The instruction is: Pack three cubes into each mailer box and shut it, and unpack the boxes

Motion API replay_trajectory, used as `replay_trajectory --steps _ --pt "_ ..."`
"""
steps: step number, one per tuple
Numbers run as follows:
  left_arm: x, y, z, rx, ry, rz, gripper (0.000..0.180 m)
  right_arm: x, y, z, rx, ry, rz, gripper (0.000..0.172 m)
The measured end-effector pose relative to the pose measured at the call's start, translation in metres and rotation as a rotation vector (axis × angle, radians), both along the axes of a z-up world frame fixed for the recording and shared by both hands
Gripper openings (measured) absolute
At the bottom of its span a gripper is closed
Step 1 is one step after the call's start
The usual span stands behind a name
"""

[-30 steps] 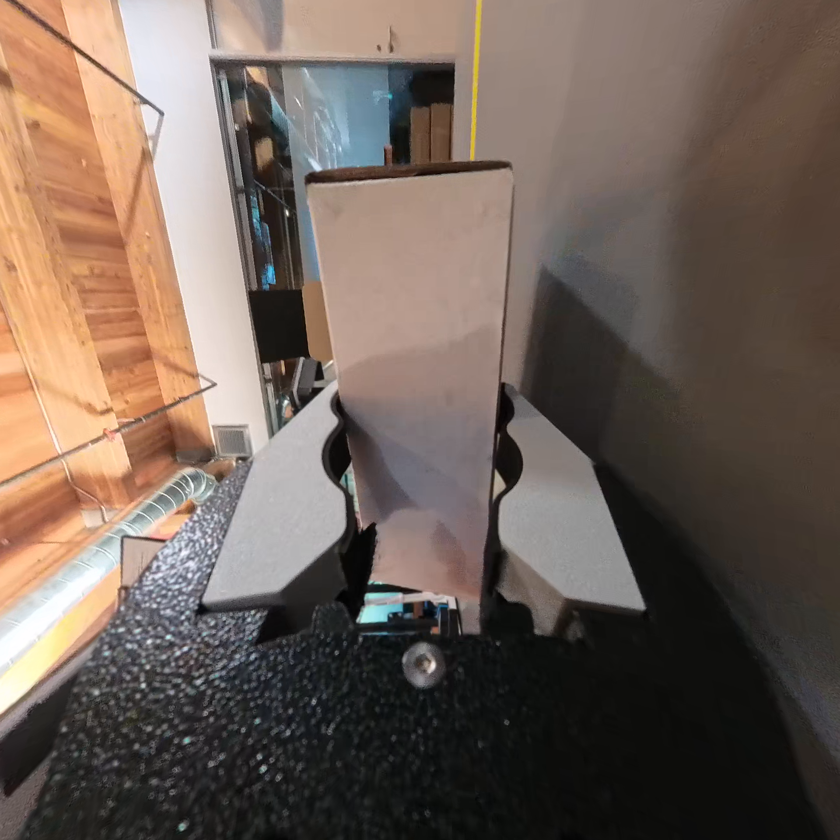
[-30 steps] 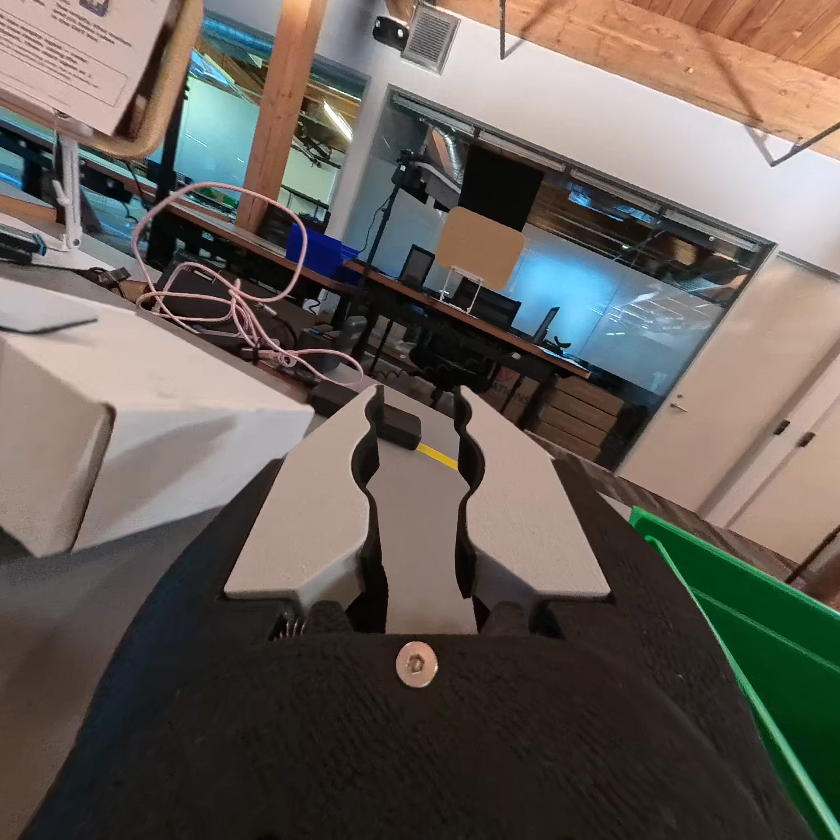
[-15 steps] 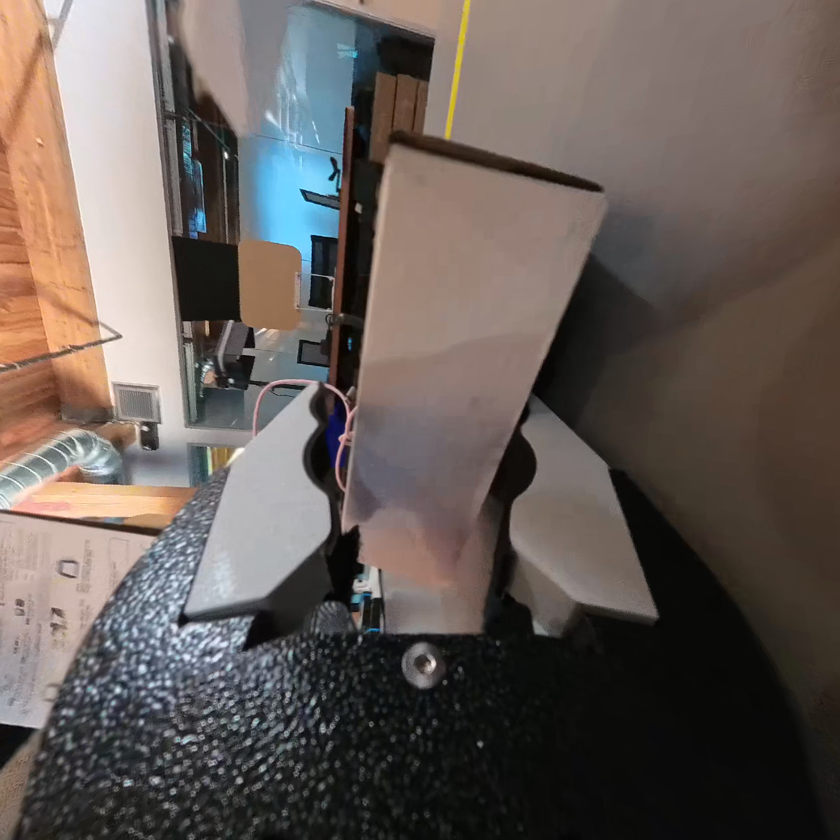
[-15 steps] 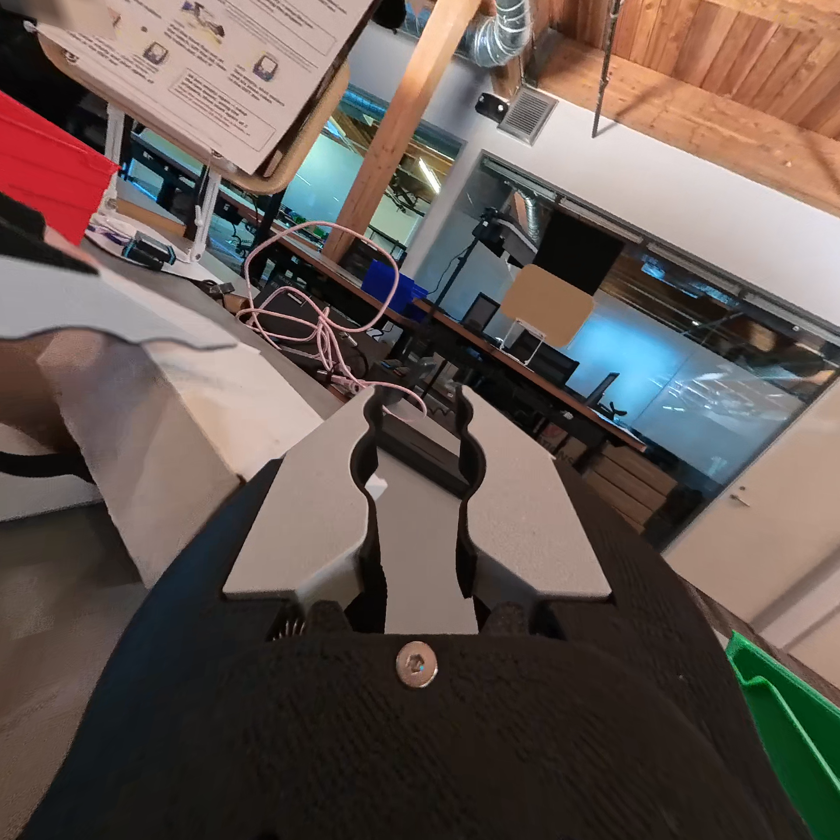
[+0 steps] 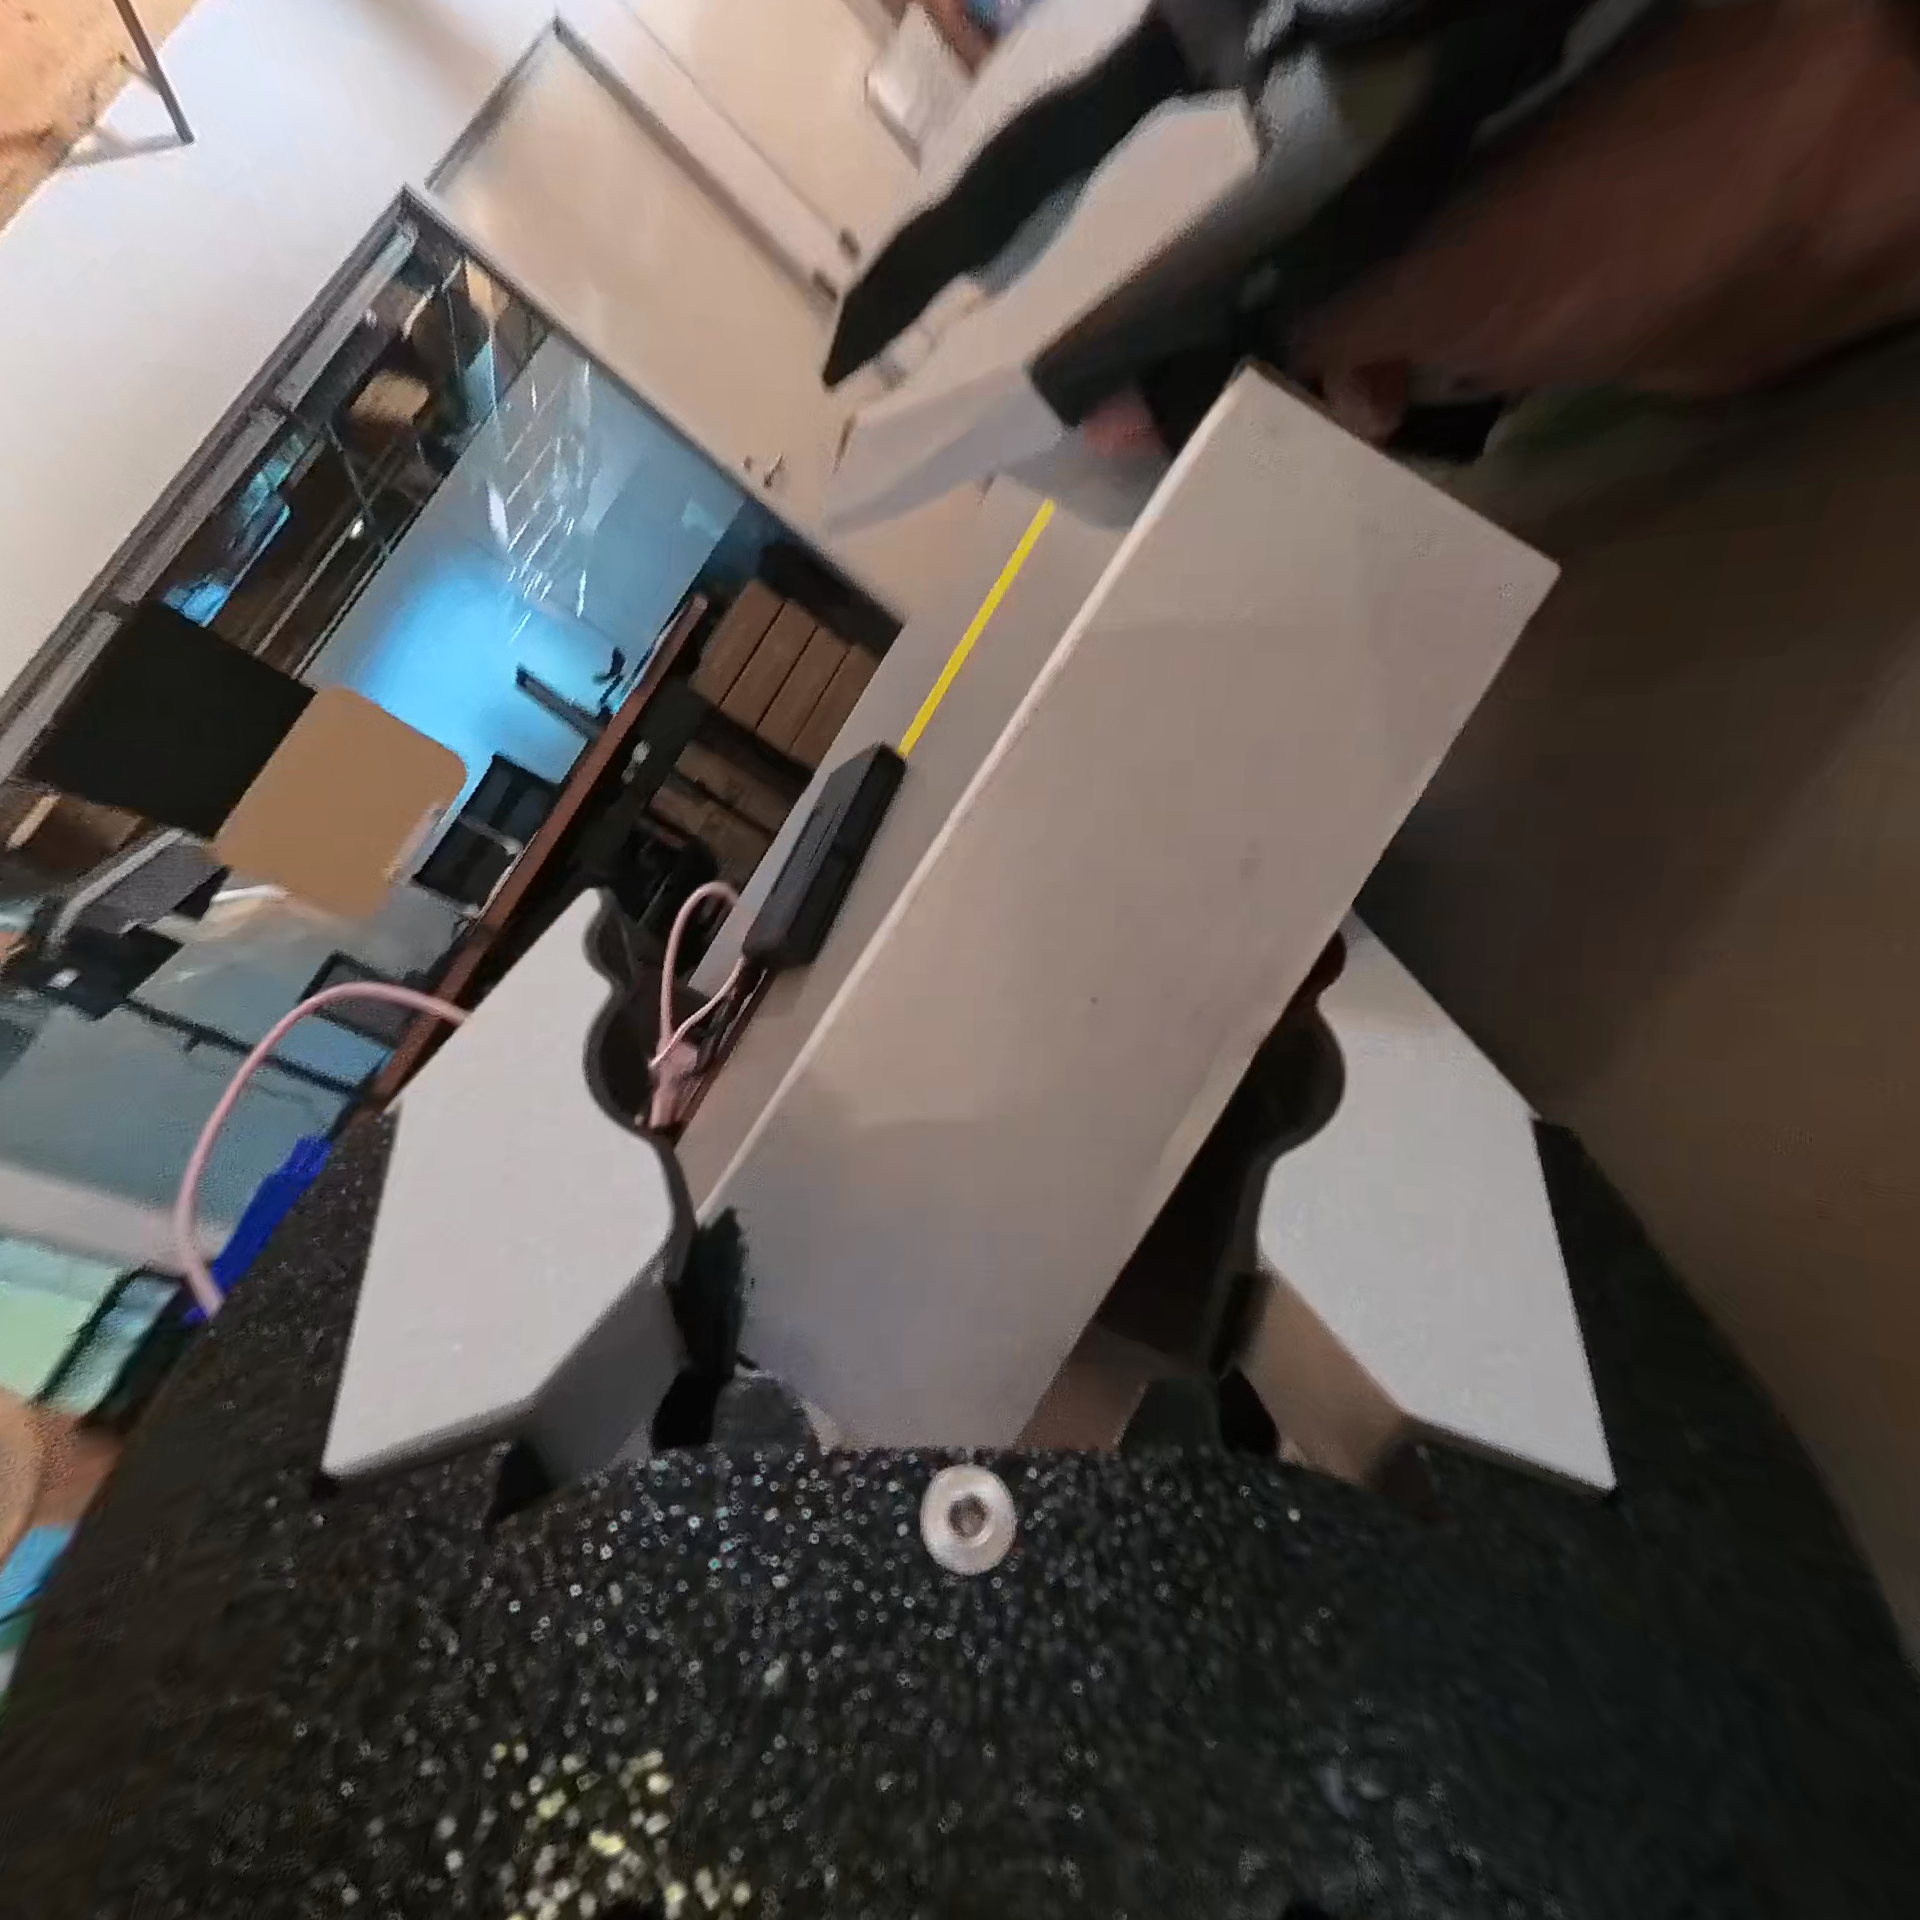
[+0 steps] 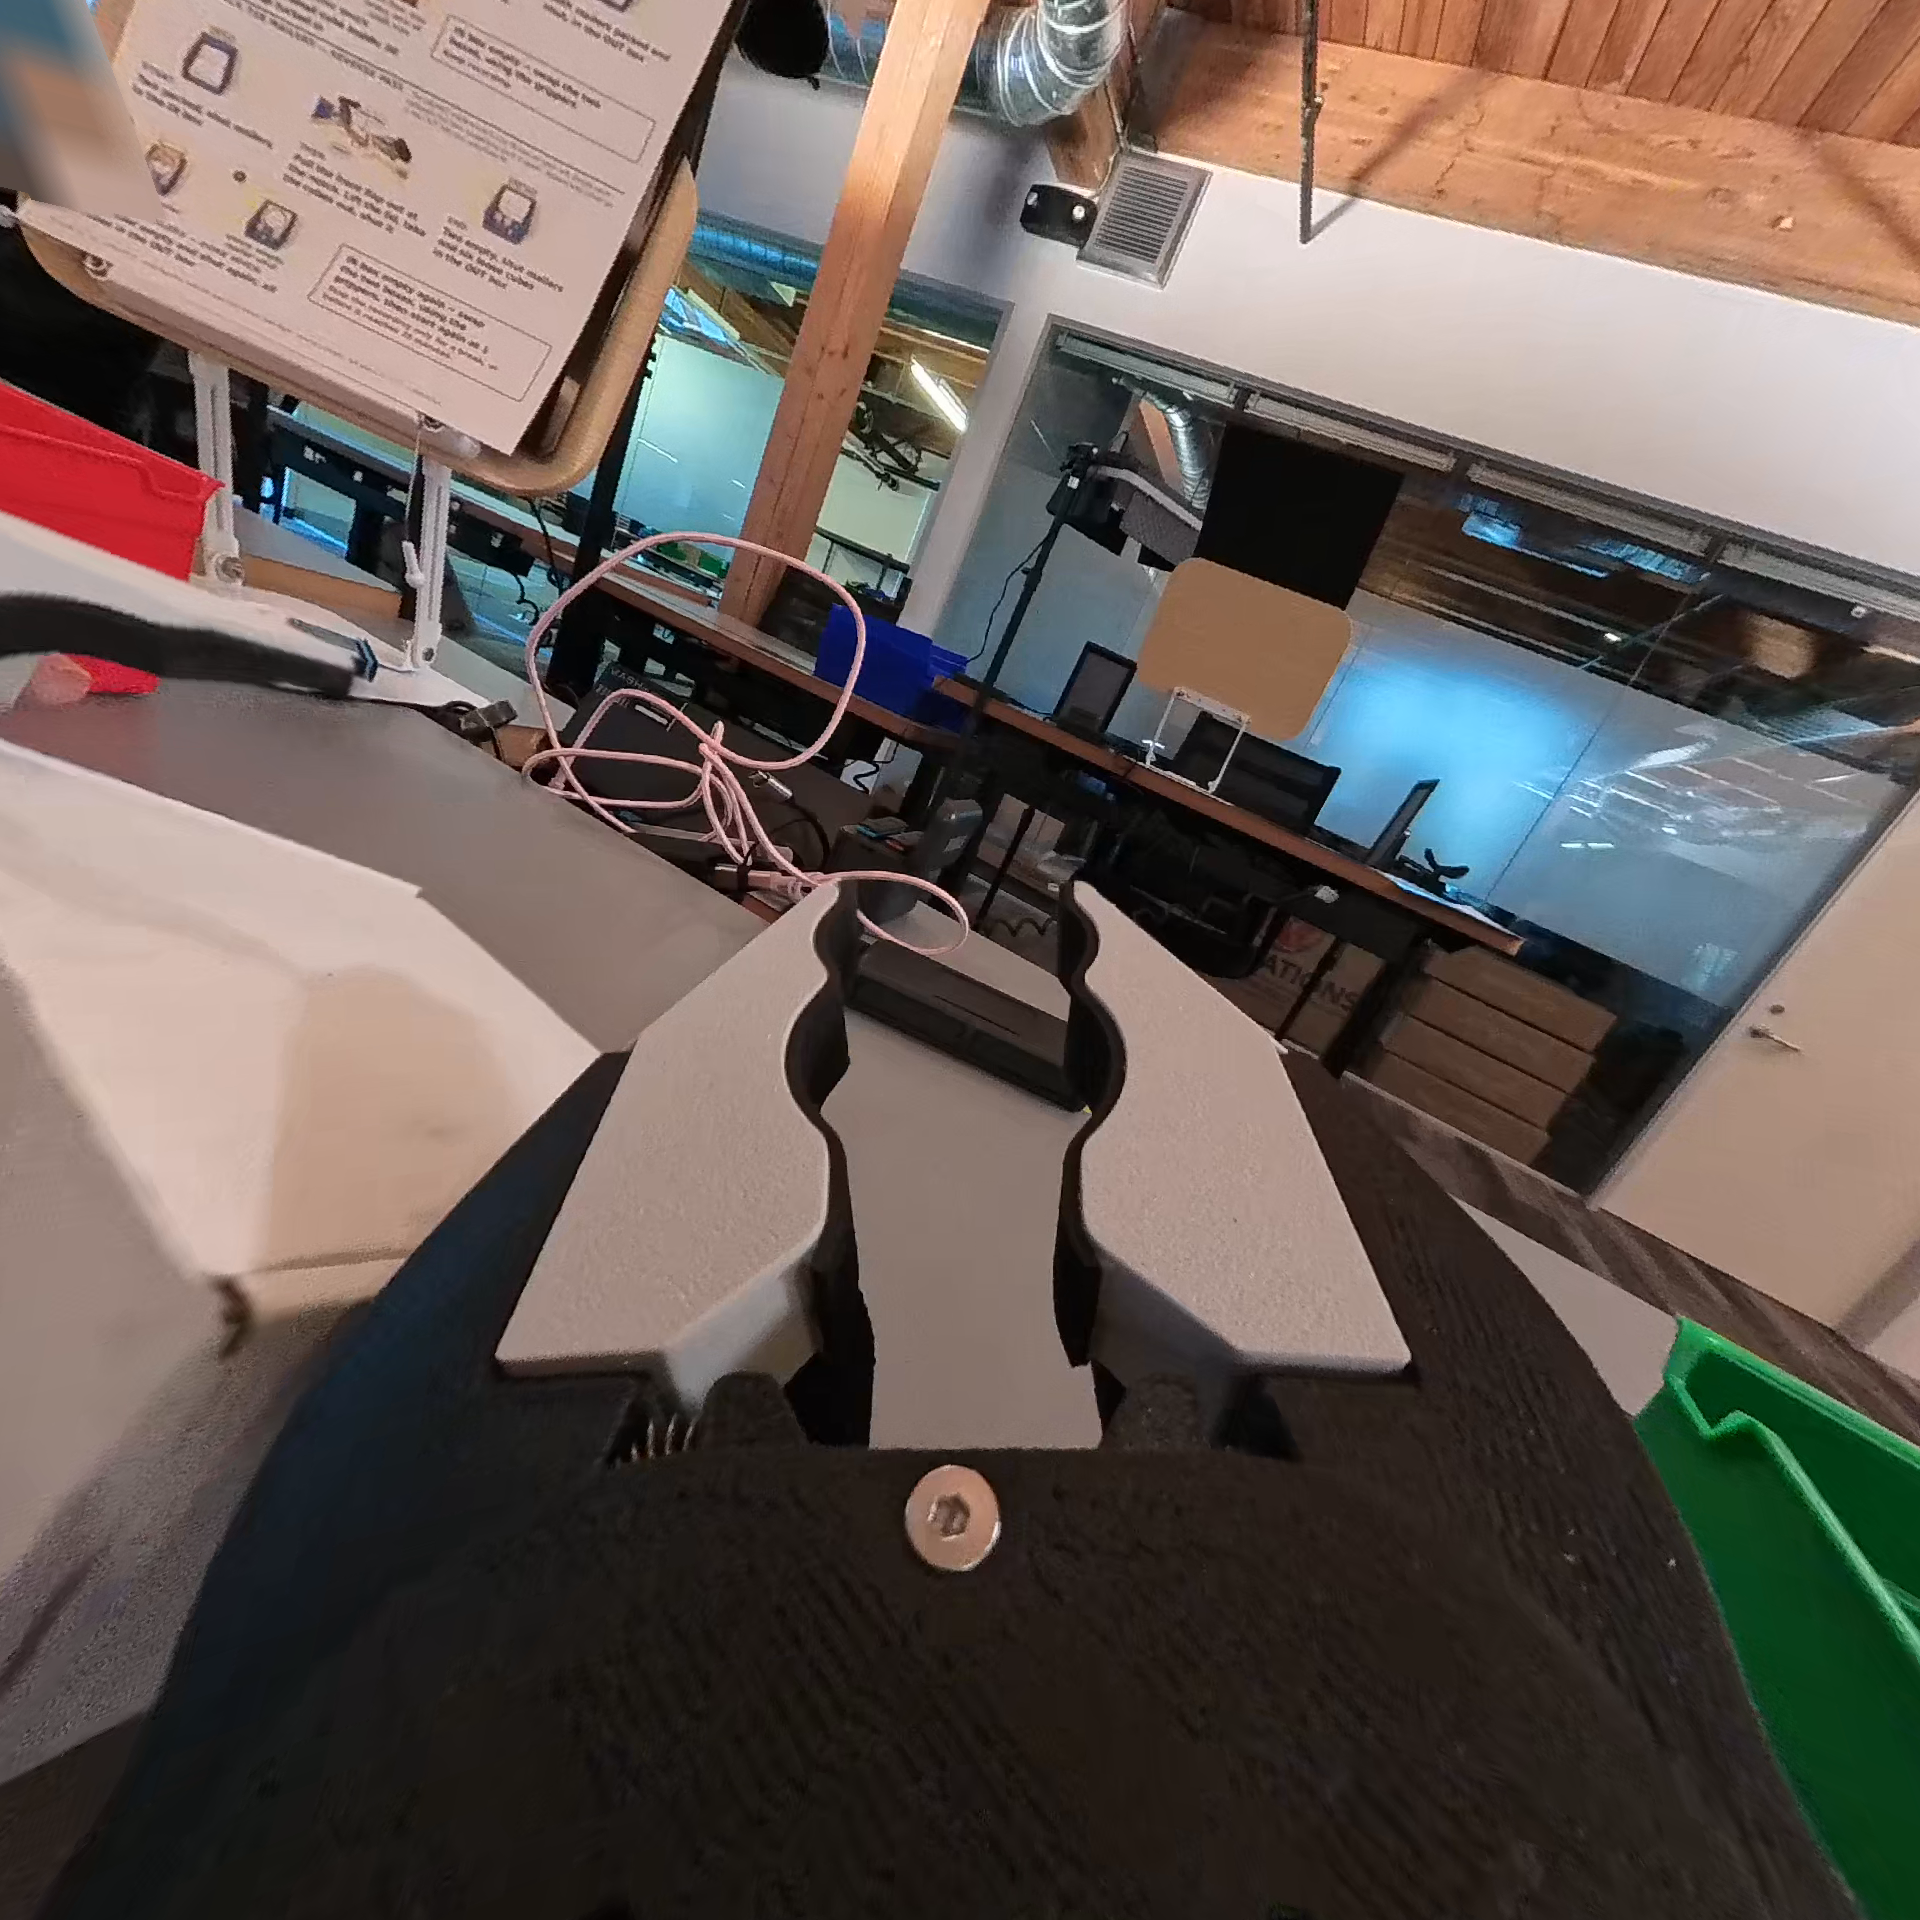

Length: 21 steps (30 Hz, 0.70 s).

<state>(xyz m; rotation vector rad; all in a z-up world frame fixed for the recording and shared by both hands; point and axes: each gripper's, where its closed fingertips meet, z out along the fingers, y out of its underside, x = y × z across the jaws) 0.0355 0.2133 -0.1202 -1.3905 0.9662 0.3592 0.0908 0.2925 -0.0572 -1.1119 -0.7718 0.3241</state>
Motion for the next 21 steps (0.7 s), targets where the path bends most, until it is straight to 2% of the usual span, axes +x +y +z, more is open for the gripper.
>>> replay_trajectory --steps 4,10,15,18,20,21 --pt "0.006 -0.015 0.01 0.036 -0.074 -0.123 0.125 0.002 -0.001 0.001 0.002 0.001 -0.004 0.038" --pt "0.003 -0.029 0.008 -0.028 -0.168 -0.222 0.125 0.015 -0.002 0.003 -0.027 0.048 -0.037 0.039" --pt "-0.01 -0.028 0.003 -0.067 -0.176 -0.196 0.123 0.017 -0.015 0.003 -0.033 0.048 -0.035 0.042" --pt "-0.011 -0.027 0.001 -0.062 -0.157 -0.184 0.12 0.008 -0.043 0.011 0.033 0.035 0.055 0.057" --pt "-0.01 -0.026 -0.001 -0.066 -0.143 -0.182 0.12 -0.003 -0.072 0.019 0.157 -0.021 0.151 0.079" --pt "-0.011 -0.026 -0.003 -0.073 -0.129 -0.179 0.12 -0.009 -0.087 0.022 0.258 -0.086 0.181 0.083"
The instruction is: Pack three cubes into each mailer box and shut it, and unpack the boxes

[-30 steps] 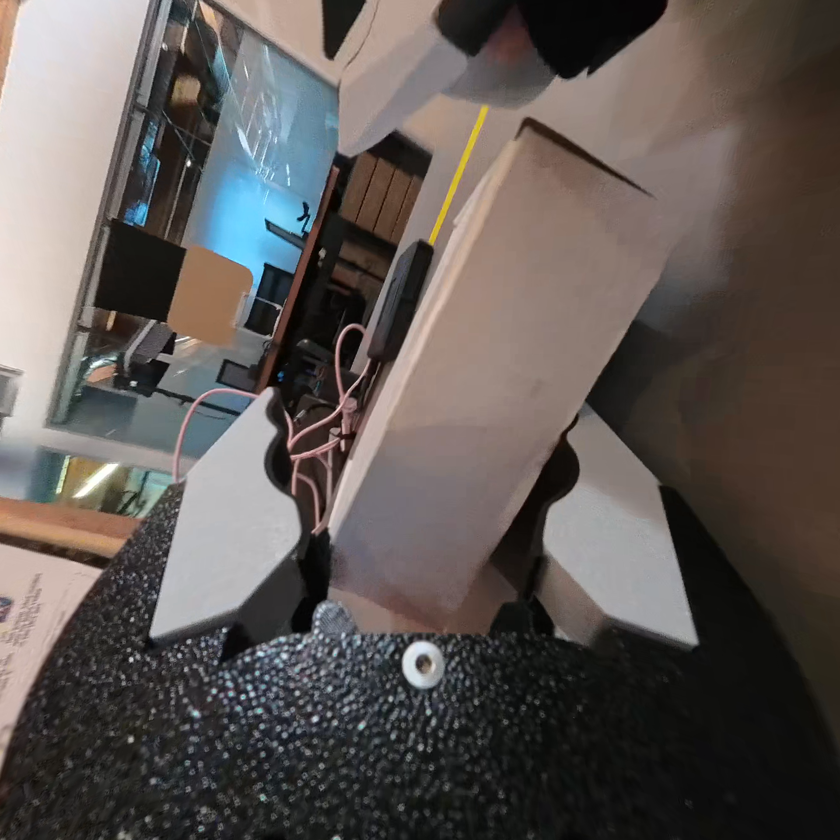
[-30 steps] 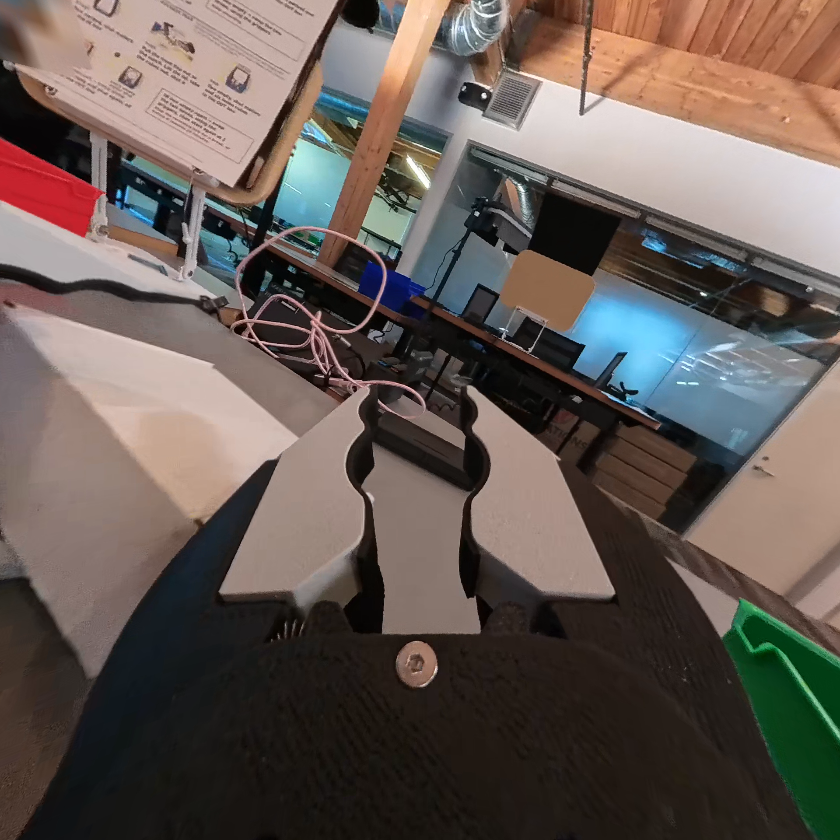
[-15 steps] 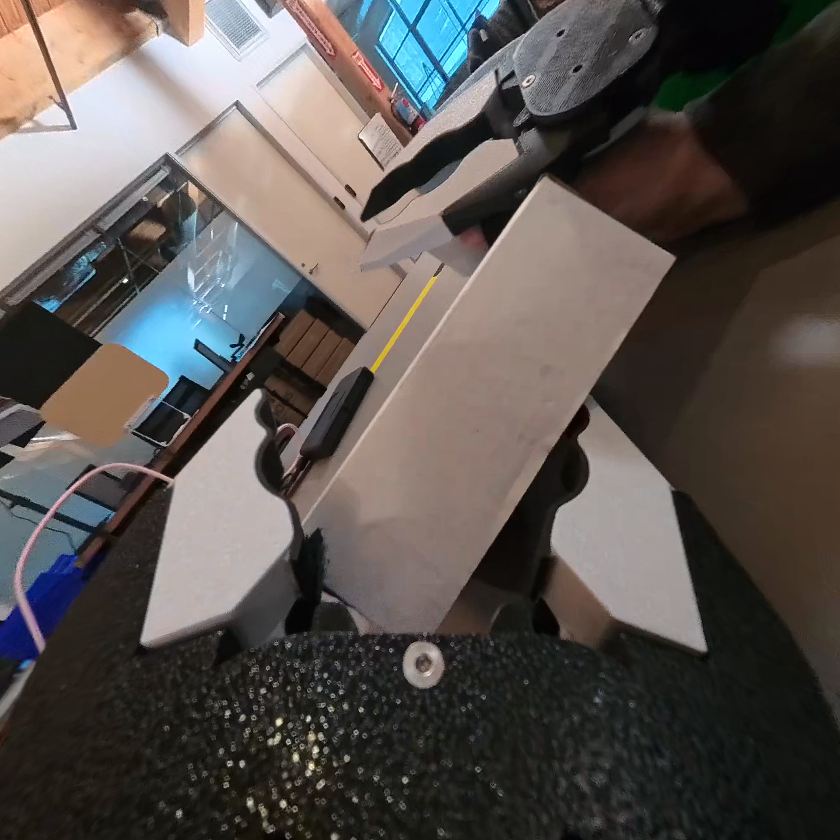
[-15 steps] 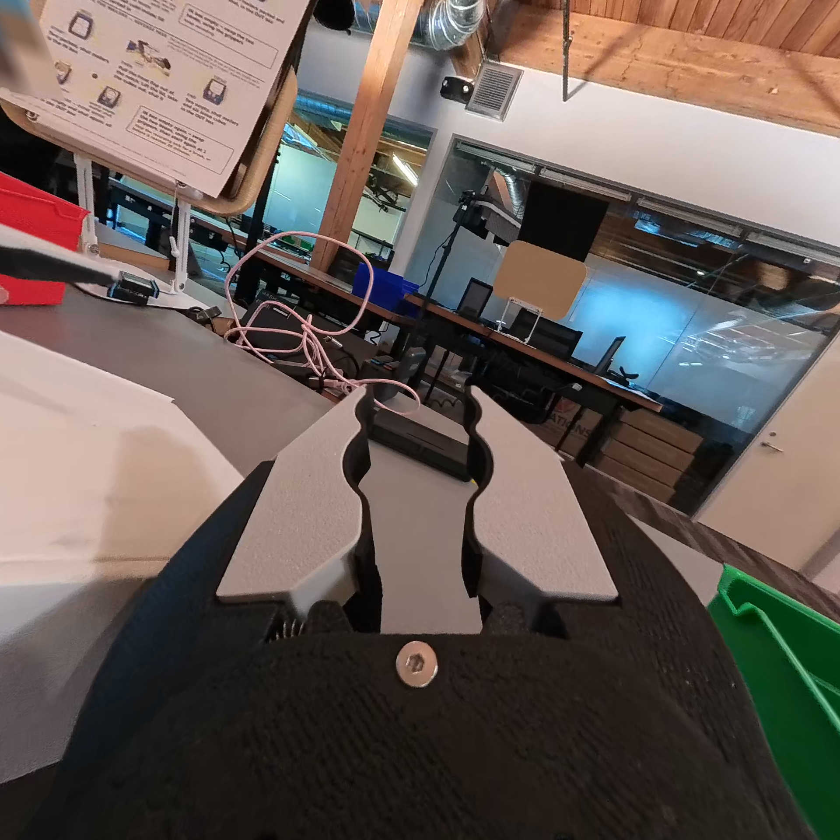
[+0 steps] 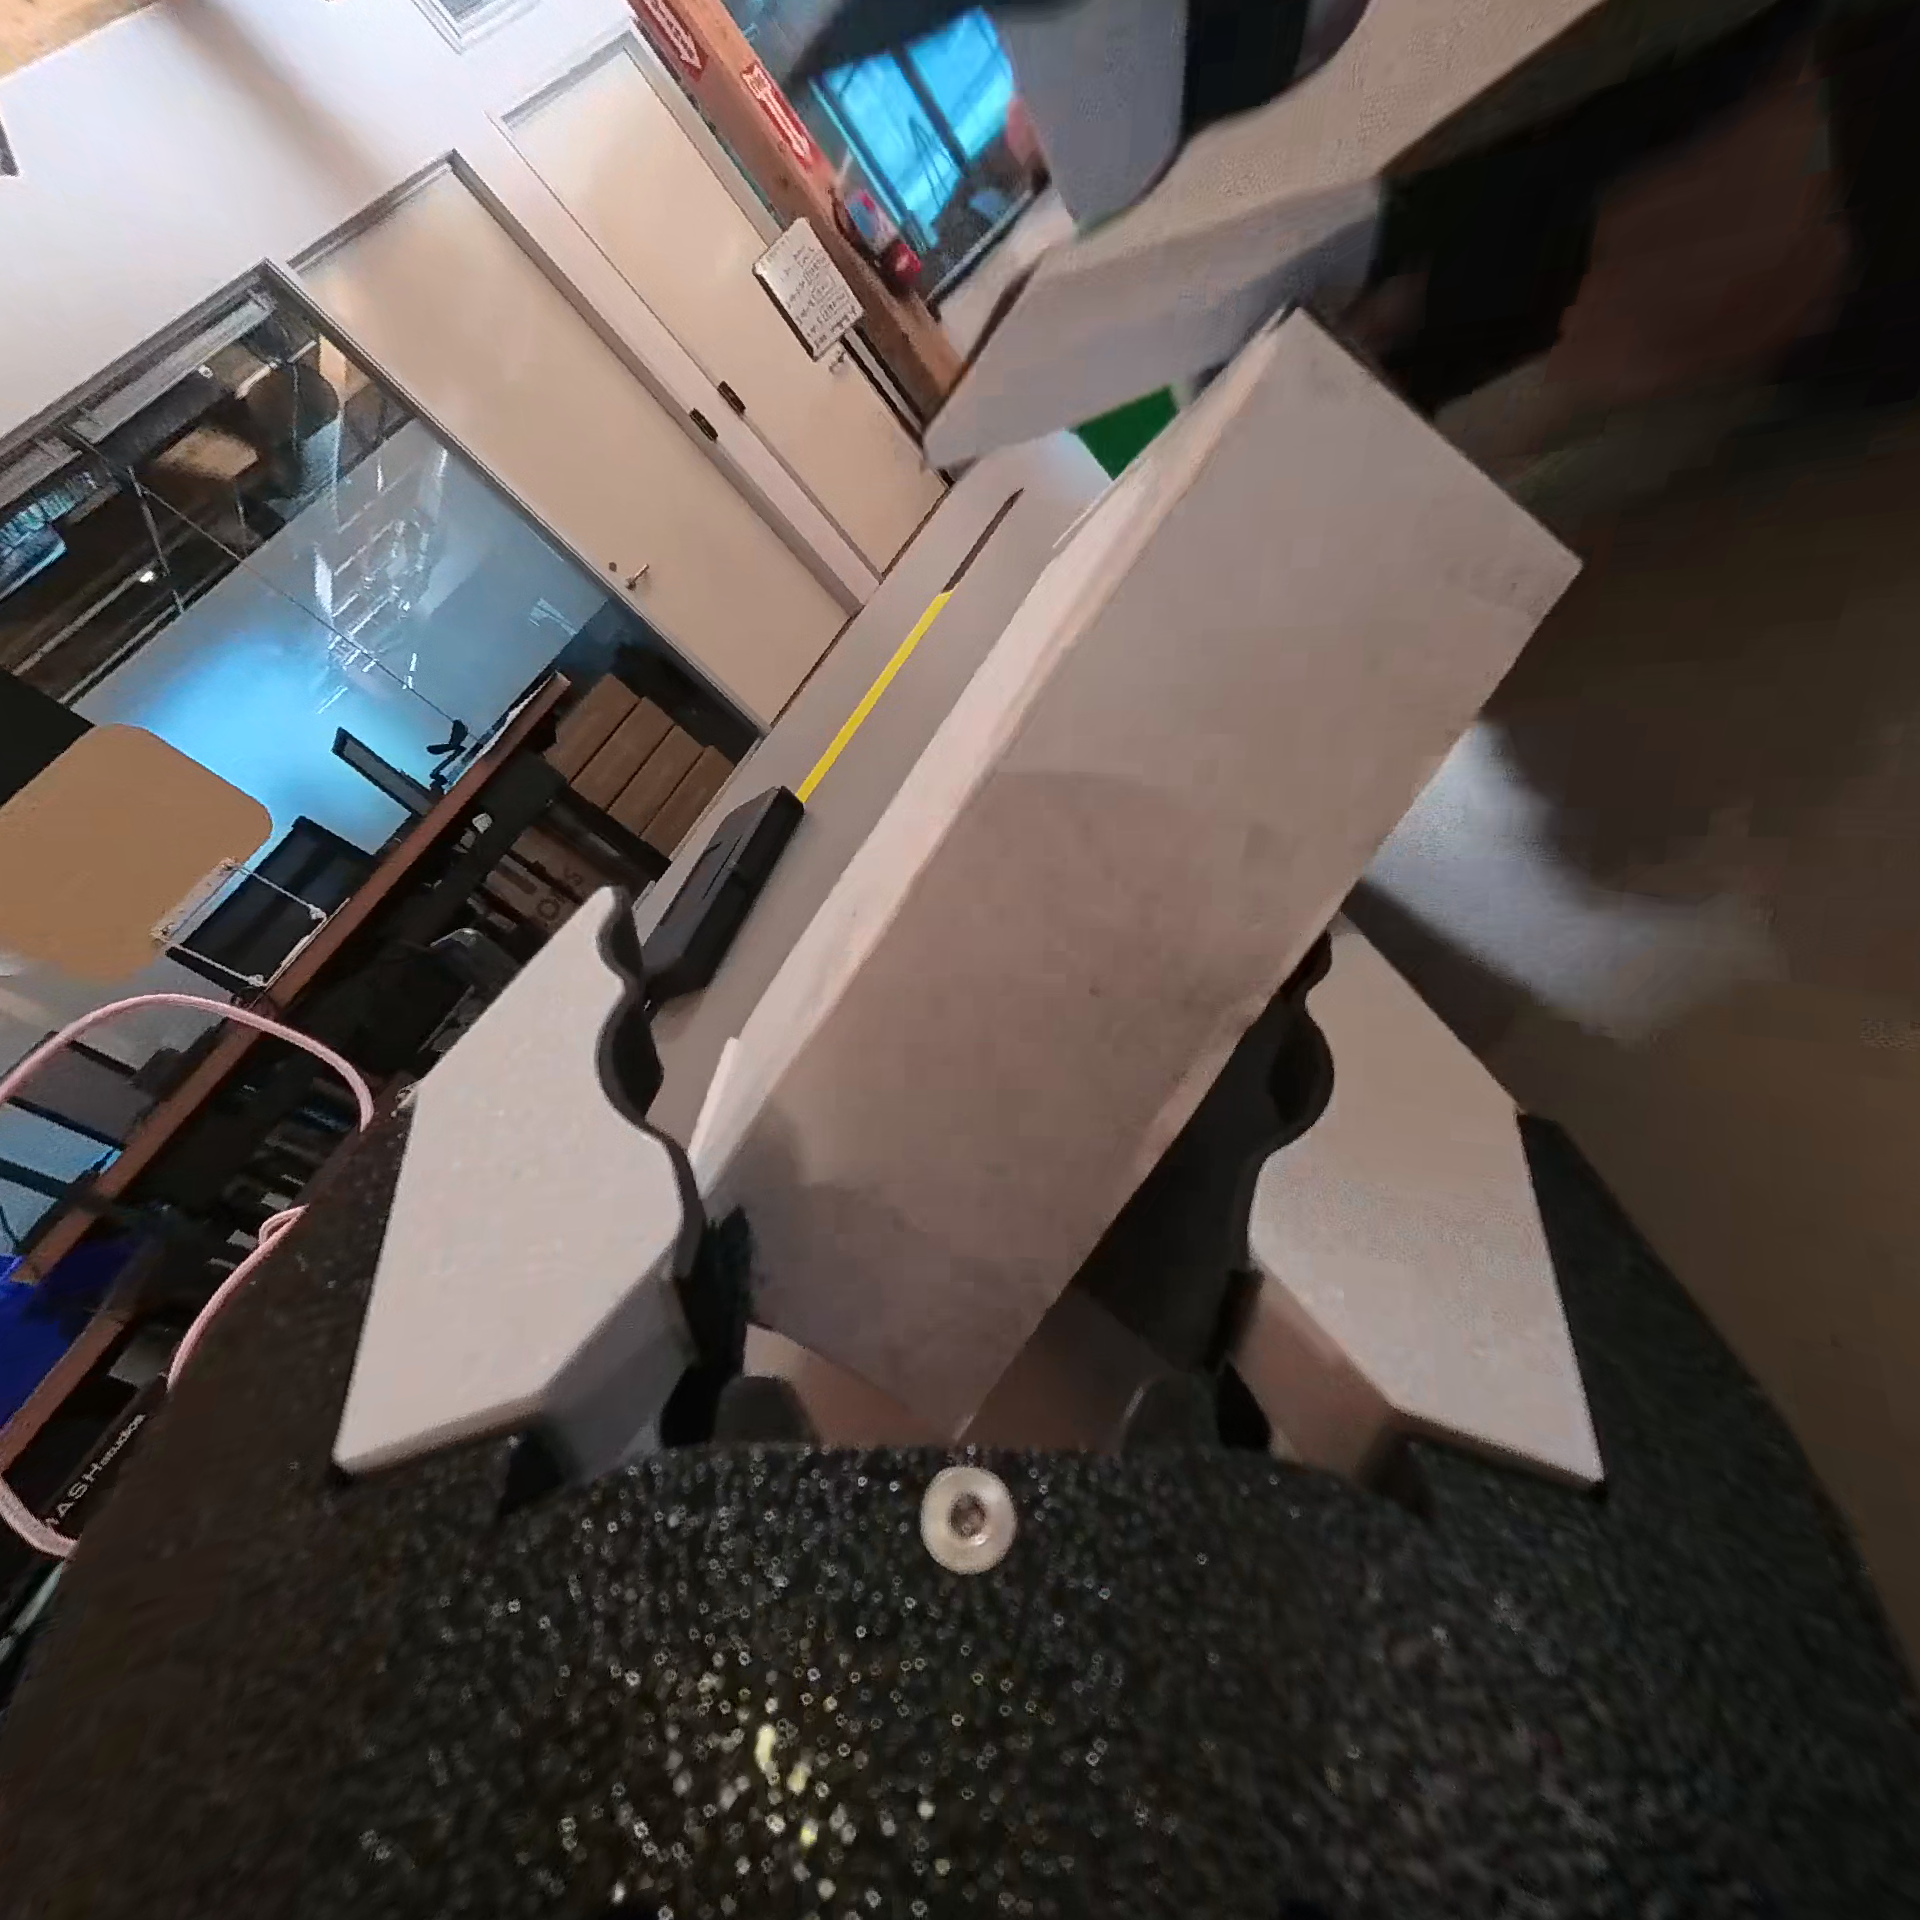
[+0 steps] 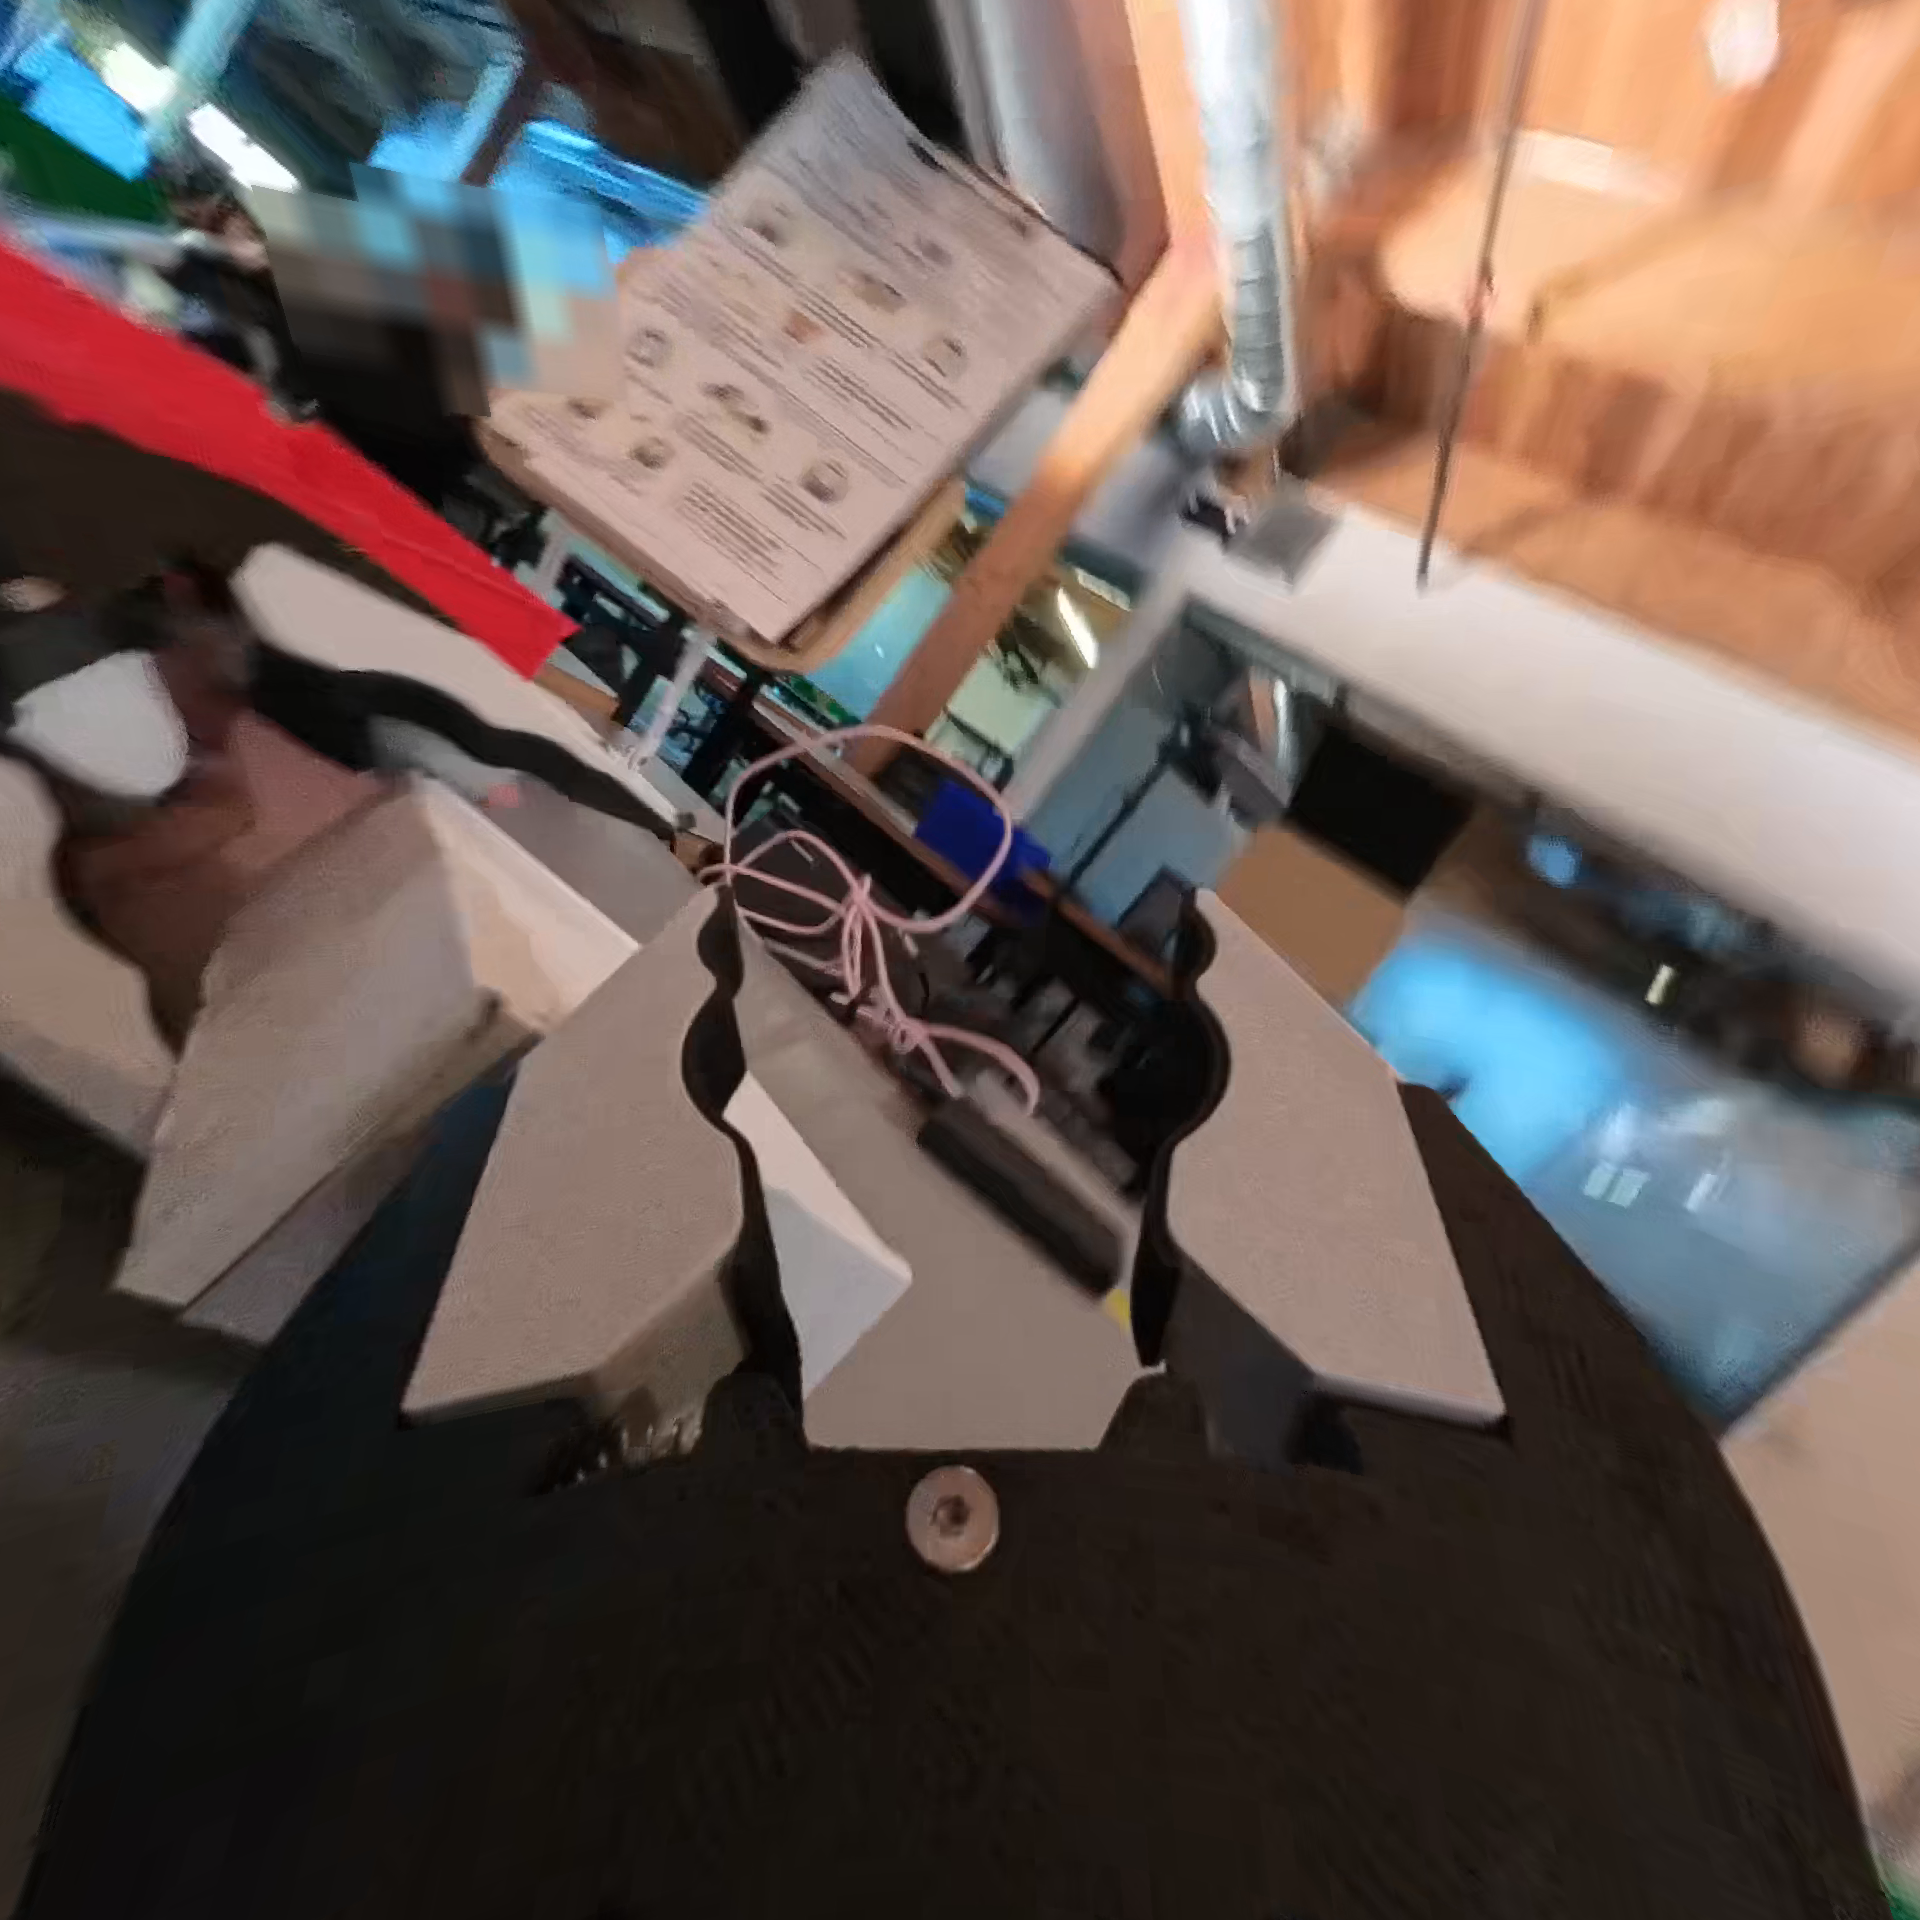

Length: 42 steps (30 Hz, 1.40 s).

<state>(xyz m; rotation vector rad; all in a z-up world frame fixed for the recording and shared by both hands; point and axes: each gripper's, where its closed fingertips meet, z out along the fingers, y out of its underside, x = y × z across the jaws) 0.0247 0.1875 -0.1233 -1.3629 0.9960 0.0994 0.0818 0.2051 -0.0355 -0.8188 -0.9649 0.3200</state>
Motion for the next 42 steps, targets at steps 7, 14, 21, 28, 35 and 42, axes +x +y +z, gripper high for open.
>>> replay_trajectory --steps 7,14,21,28,35,42 --pt "-0.003 0.004 -0.003 -0.006 0.021 0.02 0.112 -0.004 -0.046 -0.001 0.26 -0.203 0.121 0.094" --pt "-0.004 0.007 -0.005 0.001 0.039 0.038 0.108 -0.024 -0.092 -0.017 0.295 -0.359 0.271 0.094" --pt "-0.008 0.01 -0.004 -0.001 0.032 0.063 0.108 -0.036 -0.09 -0.058 0.32 -0.586 0.245 0.091" --pt "-0.01 0.011 -0.005 0.004 0.04 0.072 0.107 -0.024 -0.051 -0.069 0.29 -0.656 0.093 0.076" --pt "-0.015 -0.001 0.022 0.121 -0.016 0.064 0.111 -0.005 -0.012 -0.074 0.203 -0.648 -0.026 0.066" --pt "-0.026 -0.004 0.027 0.167 -0.035 0.062 0.103 0.0 -0.005 -0.073 0.089 -0.596 0.004 0.068"
